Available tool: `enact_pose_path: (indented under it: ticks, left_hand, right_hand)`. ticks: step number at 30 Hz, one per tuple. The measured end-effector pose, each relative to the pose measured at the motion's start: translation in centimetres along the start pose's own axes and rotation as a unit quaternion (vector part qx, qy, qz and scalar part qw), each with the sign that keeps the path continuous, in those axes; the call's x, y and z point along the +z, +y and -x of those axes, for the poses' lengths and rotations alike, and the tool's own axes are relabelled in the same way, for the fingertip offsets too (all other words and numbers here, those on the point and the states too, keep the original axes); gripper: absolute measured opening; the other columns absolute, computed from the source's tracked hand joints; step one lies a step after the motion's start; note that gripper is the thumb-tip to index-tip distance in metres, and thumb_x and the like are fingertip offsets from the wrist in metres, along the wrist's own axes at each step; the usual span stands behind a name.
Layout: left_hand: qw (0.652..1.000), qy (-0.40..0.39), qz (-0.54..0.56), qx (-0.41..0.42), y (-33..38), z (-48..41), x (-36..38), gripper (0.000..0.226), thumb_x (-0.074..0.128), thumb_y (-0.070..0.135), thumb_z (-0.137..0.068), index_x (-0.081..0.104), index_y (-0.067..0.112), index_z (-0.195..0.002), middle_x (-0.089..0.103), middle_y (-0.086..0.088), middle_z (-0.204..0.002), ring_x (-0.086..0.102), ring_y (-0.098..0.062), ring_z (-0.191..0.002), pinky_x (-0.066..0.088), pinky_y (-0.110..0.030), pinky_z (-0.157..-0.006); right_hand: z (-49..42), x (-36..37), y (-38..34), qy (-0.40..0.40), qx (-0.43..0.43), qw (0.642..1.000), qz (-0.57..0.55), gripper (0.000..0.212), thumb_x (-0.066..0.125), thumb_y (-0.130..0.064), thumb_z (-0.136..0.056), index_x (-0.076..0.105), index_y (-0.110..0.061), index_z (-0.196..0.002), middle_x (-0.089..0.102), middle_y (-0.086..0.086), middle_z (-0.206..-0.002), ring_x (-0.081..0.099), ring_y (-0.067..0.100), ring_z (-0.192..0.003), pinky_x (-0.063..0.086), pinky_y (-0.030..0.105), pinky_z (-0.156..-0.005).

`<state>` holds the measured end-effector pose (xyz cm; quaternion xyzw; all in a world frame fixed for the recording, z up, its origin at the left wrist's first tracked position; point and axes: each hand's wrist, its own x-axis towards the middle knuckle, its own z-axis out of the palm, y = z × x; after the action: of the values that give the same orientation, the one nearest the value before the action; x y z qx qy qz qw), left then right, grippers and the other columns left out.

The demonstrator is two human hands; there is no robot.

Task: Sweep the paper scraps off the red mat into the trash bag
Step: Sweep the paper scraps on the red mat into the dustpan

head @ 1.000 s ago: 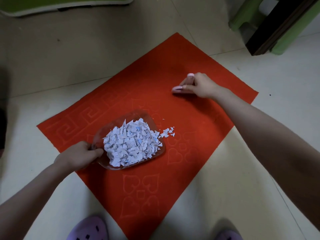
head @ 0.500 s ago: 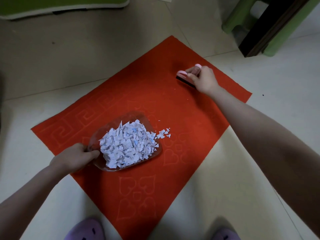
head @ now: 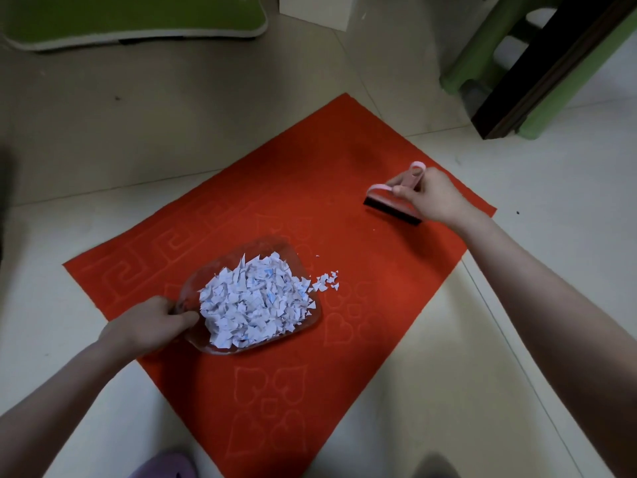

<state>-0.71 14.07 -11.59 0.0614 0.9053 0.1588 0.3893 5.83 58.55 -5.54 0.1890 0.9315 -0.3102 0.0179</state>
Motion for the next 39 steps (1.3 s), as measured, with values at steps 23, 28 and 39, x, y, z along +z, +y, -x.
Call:
enact_pose_path:
  ticks: [23,28,39]
  left_hand:
    - [1.0,0.005,-0.003,0.009,-1.0,1.2,-1.2,0.039,0.061,0.033,-0.084,0.055,0.012,-0.052,0.052,0.001,-0.042,0.045,-0.014,-0.037,0.035,-0.023,-0.047]
    - [1.0,-0.014,0.018,0.0,-1.0,1.3,-1.3,0.041,0.061,0.029,-0.085,0.054,0.012,-0.048,0.05,-0.002,-0.042,0.04,-0.015,-0.034,0.03,-0.021,-0.044]
    - [0.999,-0.031,0.036,-0.008,-0.4,1.3,-0.9,0.041,0.06,0.028,-0.083,0.054,0.013,-0.046,0.05,-0.005,-0.043,0.042,-0.019,-0.038,0.031,-0.023,-0.046]
  right_hand:
    - [5.8,6.0,-0.6,0.156,-0.019,0.988,0.009,0.023,0.056,-0.033,-0.096,0.072,-0.02,-0.106,0.072,-0.006,-0.102,0.065,0.009,-0.093,0.04,0.012,-0.073]
    - [5.5,7.7,-0.6,0.115,0.02,0.99,0.08,0.037,0.051,-0.042,-0.096,0.069,-0.011,-0.09,0.067,0.007,-0.072,0.065,0.026,-0.068,0.043,0.033,-0.058]
    - [10.4,8.2,-3.1,0.101,-0.057,0.992,-0.04,0.025,0.055,-0.028,-0.097,0.069,-0.023,-0.117,0.07,-0.008,-0.111,0.063,0.007,-0.101,0.045,0.02,-0.088]
